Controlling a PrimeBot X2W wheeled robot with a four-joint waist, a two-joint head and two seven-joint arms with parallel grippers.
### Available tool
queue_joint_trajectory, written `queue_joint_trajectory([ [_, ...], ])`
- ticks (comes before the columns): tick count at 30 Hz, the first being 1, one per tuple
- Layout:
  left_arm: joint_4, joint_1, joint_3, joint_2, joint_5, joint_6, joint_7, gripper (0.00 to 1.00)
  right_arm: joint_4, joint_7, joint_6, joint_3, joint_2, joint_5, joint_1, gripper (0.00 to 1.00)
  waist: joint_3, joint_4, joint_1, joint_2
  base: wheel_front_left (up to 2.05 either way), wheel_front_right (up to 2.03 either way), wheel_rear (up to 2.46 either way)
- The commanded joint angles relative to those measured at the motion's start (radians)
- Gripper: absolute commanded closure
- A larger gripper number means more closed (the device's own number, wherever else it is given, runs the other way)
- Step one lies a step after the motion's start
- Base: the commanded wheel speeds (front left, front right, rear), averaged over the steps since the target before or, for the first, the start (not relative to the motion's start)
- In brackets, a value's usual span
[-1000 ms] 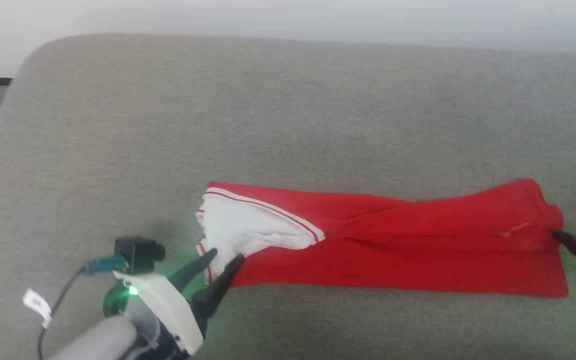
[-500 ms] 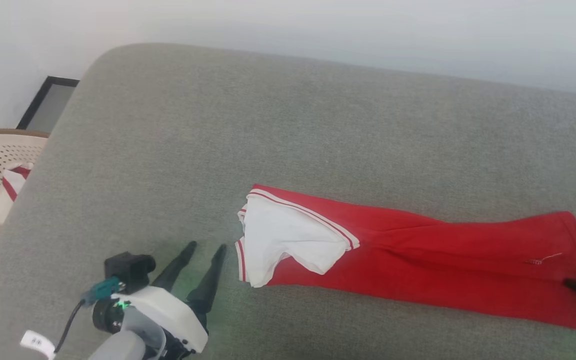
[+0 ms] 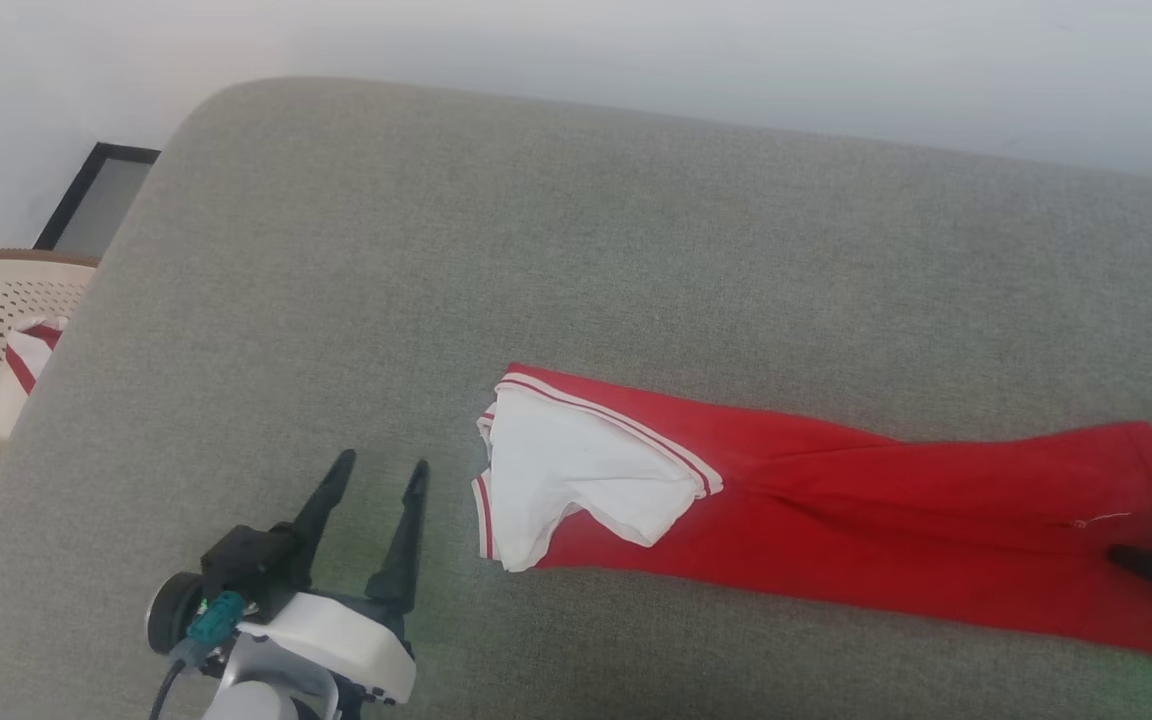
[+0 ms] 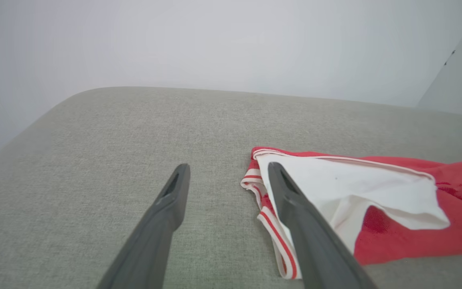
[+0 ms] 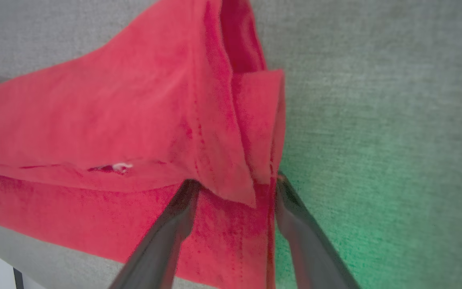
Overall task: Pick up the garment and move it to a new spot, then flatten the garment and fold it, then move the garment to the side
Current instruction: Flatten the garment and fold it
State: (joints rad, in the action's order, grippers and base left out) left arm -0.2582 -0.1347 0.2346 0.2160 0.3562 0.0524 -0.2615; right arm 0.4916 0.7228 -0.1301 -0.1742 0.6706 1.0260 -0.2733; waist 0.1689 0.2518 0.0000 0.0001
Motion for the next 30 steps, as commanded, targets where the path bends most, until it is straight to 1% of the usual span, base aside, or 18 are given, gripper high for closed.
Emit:
queue_joint_trajectory([
  [1,-0.007,0.007,-0.035,-0.021,-0.034,0.019,-0.004,0.00,0.022,0.032,-0.001,-0.042,-0.068,-0.005,0.013,1.00,0.008,0.001,0.0000,-0.0001,0.00,0.00,0.00],
  [3,-0.016,0.011,-0.061,-0.039,-0.053,0.035,-0.004,0.00,0.020,0.027,-0.003,-0.040,-0.073,-0.013,0.003,1.00,0.015,0.000,0.0000,-0.0001,0.00,0.00,0.00],
  [6,-0.024,0.015,-0.099,-0.058,-0.082,0.052,-0.004,0.00,0.016,0.002,0.000,-0.010,-0.054,-0.017,-0.021,1.00,0.023,-0.008,0.0000,-0.0001,0.00,0.00,0.00],
  [11,-0.020,0.027,-0.151,-0.079,-0.109,0.069,-0.004,0.00,0.017,-0.046,0.001,0.079,0.008,-0.004,-0.043,1.00,0.031,-0.037,0.0000,-0.0001,0.00,0.00,0.00],
  [13,-0.016,0.026,-0.156,-0.080,-0.121,0.072,-0.004,0.00,0.017,-0.054,0.001,0.096,0.021,0.000,-0.045,1.00,0.033,-0.044,0.0000,-0.0001,0.00,0.00,0.00],
  [14,-0.011,0.027,-0.167,-0.081,-0.139,0.074,-0.004,0.00,0.019,-0.071,0.001,0.130,0.043,0.006,-0.047,1.00,0.037,-0.058,0.0000,-0.0001,0.00,0.00,0.00],
  [16,-0.008,0.028,-0.178,-0.081,-0.152,0.076,-0.004,0.00,0.023,-0.087,0.000,0.164,0.074,0.010,-0.042,1.00,0.041,-0.071,0.0000,-0.0001,0.00,0.00,0.00],
  [17,-0.008,0.028,-0.178,-0.081,-0.152,0.076,-0.004,0.00,0.023,-0.087,0.000,0.164,0.074,0.010,-0.042,1.00,0.041,-0.071,0.0000,-0.0001,0.00,0.00,0.00],
  [18,-0.004,0.028,-0.184,-0.081,-0.158,0.077,-0.005,0.00,0.030,-0.098,0.001,0.185,0.094,0.011,-0.038,1.00,0.043,-0.078,0.0000,-0.0001,0.00,0.00,0.00],
  [19,0.003,0.027,-0.194,-0.083,-0.164,0.077,-0.005,0.00,0.048,-0.120,0.001,0.227,0.133,0.010,-0.026,1.00,0.046,-0.092,0.0000,-0.0001,0.00,0.00,0.00],
  [25,0.019,0.030,-0.204,-0.086,-0.182,0.079,-0.005,0.00,0.127,-0.196,0.000,0.354,0.243,-0.007,0.003,1.00,0.051,-0.121,0.0000,-0.0001,0.00,0.00,0.00],
  [27,0.021,0.033,-0.205,-0.083,-0.181,0.079,-0.005,0.00,0.131,-0.214,0.000,0.373,0.252,-0.007,0.003,1.00,0.049,-0.130,0.0000,-0.0001,0.00,0.00,0.00],
  [30,0.015,0.037,-0.205,-0.082,-0.181,0.079,-0.005,0.00,0.095,-0.205,0.000,0.373,0.239,0.007,-0.001,1.00,0.043,-0.143,0.0000,-0.0001,0.00,0.00,0.00],
])
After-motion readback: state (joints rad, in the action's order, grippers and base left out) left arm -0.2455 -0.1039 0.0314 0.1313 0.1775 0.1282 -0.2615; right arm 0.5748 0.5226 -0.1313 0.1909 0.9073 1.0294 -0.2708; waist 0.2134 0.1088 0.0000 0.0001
